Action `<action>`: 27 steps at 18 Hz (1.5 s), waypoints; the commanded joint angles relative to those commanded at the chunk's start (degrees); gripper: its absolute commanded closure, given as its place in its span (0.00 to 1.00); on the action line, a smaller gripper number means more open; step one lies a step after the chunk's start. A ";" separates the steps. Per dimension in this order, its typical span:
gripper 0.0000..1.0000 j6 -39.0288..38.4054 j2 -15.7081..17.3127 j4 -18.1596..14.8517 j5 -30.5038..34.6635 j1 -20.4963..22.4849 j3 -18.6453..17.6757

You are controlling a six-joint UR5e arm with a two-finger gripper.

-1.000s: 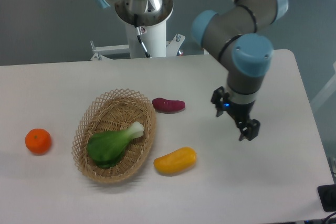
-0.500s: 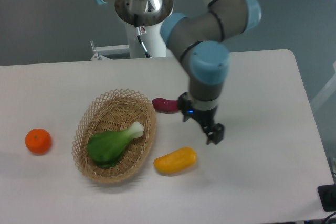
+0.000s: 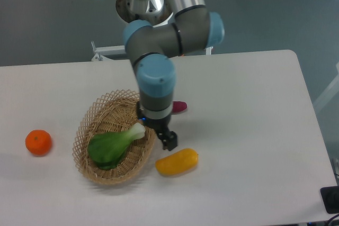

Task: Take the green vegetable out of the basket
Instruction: 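Lower the gripper onto the bok choy's white stem in the basket, then close the gripper around the bok choy stem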

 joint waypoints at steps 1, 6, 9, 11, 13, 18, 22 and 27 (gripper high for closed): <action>0.00 -1.05 0.00 0.09 0.00 -0.70 -0.26; 0.00 -4.48 -0.61 0.09 -0.09 -3.25 -0.62; 0.00 -5.63 -1.40 0.26 -0.09 -3.70 -0.62; 0.00 -5.72 -1.84 0.70 0.00 -4.04 -0.97; 0.00 -6.68 -2.46 3.41 0.09 -4.57 -2.02; 0.00 -8.09 -3.16 8.26 0.17 -5.02 -4.66; 0.00 -8.27 -3.16 8.17 0.26 -5.36 -5.36; 0.00 -10.11 -3.95 8.26 0.35 -5.81 -5.63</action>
